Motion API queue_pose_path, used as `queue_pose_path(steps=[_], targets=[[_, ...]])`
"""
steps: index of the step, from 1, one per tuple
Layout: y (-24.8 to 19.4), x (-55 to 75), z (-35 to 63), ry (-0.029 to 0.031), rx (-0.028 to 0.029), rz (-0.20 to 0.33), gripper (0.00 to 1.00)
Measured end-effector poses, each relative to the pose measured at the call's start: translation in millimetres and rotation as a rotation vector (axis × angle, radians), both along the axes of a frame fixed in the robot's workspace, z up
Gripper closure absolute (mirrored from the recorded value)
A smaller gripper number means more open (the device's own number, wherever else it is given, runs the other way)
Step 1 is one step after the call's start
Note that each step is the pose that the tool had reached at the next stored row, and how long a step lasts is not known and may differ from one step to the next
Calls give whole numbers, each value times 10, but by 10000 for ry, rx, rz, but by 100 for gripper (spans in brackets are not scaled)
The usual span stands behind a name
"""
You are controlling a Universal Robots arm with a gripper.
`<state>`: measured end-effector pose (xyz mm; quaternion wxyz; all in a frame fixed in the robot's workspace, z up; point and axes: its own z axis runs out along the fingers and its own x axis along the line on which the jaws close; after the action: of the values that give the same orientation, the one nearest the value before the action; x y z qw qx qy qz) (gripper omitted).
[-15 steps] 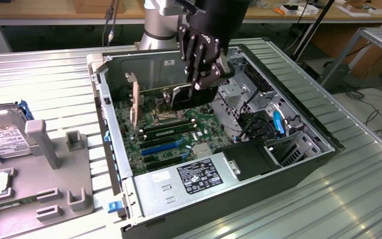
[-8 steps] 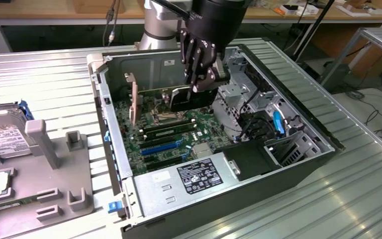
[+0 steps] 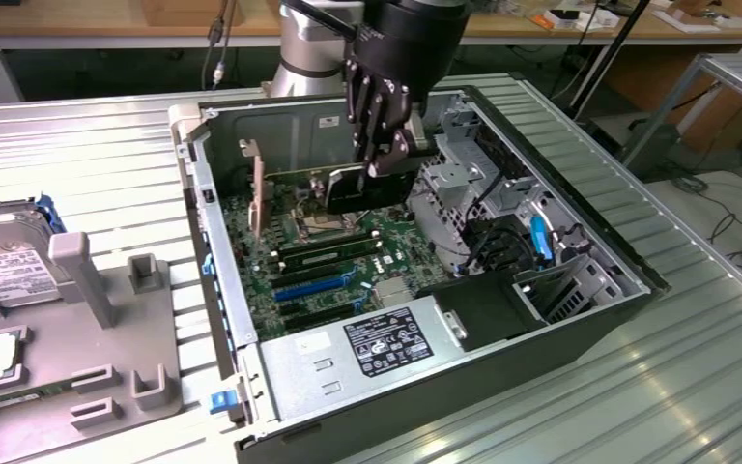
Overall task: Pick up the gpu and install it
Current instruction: 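Insert the gpu into the slot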
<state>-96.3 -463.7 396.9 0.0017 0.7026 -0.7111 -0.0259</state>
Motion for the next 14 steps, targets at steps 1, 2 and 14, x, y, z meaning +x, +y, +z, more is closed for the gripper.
queue_pose_path(steps=[1, 2, 14], targets=[[5, 0, -7, 0, 0, -10, 73], [9, 0, -14, 0, 1, -18, 73], [42, 0, -130, 0, 1, -88, 73]])
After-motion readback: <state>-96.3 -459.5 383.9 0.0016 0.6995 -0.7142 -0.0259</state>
